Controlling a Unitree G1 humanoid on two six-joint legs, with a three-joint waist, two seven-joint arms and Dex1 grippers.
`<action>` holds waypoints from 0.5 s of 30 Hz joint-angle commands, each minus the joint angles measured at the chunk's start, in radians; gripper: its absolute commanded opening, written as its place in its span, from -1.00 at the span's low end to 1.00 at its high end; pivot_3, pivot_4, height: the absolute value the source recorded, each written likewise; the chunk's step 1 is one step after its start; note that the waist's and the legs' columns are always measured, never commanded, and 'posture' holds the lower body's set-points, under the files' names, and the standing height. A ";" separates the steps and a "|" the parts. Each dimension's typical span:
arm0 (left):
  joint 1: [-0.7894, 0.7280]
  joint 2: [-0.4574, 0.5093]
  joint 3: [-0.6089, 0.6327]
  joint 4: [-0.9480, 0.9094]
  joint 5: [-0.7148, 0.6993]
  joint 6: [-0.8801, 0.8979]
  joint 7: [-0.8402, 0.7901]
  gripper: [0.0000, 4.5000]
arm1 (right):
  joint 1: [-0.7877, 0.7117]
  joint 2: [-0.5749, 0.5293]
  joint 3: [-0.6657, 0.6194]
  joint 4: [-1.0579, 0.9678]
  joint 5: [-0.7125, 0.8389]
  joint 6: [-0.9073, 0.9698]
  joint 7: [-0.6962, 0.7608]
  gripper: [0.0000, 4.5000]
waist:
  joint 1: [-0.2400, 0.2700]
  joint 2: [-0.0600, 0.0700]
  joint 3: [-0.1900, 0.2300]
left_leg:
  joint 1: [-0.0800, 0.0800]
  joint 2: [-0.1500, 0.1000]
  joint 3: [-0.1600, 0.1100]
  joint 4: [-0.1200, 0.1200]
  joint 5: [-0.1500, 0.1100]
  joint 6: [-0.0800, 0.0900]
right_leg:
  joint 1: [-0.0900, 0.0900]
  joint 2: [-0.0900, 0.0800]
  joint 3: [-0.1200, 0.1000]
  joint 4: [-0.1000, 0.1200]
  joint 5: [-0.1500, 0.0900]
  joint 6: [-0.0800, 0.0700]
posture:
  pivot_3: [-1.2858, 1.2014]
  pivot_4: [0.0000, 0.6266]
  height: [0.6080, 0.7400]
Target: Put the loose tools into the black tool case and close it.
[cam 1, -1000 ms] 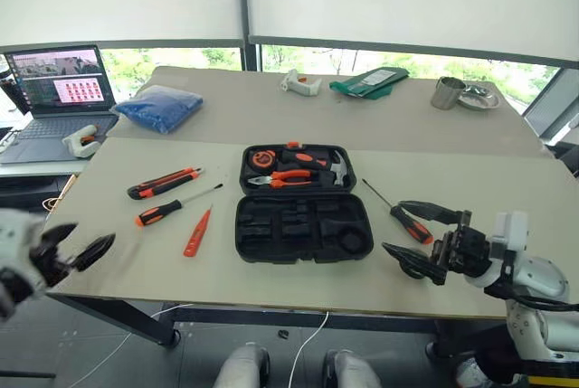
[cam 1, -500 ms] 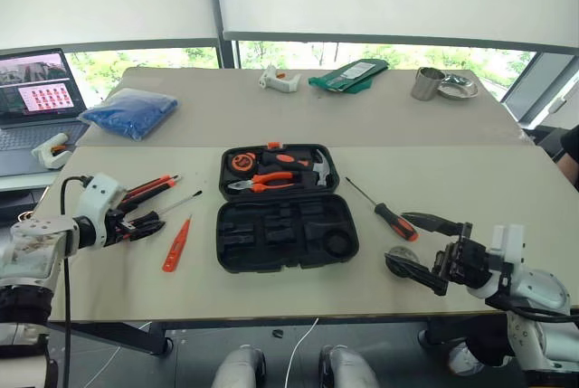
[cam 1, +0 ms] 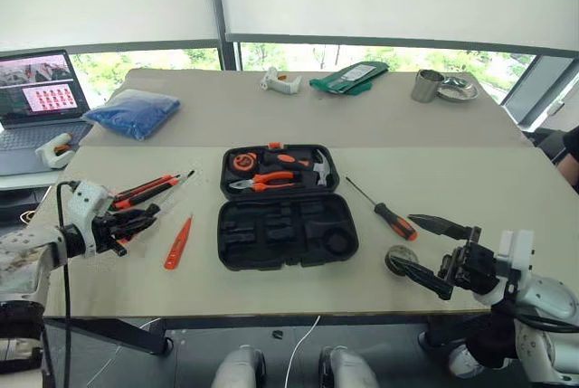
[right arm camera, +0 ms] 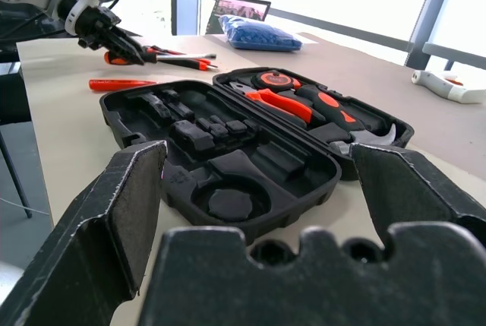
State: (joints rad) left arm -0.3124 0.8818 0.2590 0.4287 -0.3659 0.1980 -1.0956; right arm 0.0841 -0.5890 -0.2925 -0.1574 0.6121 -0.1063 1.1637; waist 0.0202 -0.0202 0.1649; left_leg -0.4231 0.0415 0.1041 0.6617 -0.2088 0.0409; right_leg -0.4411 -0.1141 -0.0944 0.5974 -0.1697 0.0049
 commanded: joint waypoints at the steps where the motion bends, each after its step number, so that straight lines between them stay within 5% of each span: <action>1: -0.070 0.001 0.009 -0.101 -0.034 -0.079 -0.057 -0.62 | -0.013 -0.021 -0.054 0.003 0.020 -0.019 0.001 1.00 | 0.007 0.000 0.000 | 0.000 0.000 0.000 0.000 0.000 0.000 | 0.000 0.000 0.000 0.000 0.000 0.000 | 0.03 -0.52 1.00; 8: -0.322 -0.078 -0.318 -0.224 0.141 -0.080 -0.162 -0.62 | -0.044 -0.033 -0.067 0.052 0.007 -0.024 0.013 1.00 | 0.024 0.000 0.000 | -0.001 -0.001 0.002 0.007 0.001 0.002 | 0.003 0.001 0.000 0.001 0.001 0.001 | 0.03 -0.52 1.00; 15: -0.522 -0.263 -0.505 -0.073 0.311 -0.132 -0.114 -0.62 | -0.069 -0.024 -0.049 0.044 -0.003 -0.017 -0.005 1.00 | 0.014 -0.001 0.000 | -0.003 -0.004 0.003 0.015 0.003 0.010 | 0.001 0.003 0.003 0.008 0.001 0.002 | 0.03 -0.52 1.00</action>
State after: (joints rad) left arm -0.8005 0.6161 -0.2399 0.3325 -0.0786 0.0644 -1.2107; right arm 0.0151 -0.6146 -0.3243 -0.0885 0.6054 -0.1071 1.1750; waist 0.0344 -0.0213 0.1653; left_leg -0.4259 0.0378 0.1060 0.6772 -0.2057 0.0510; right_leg -0.4402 -0.1113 -0.0899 0.6070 -0.1685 0.0068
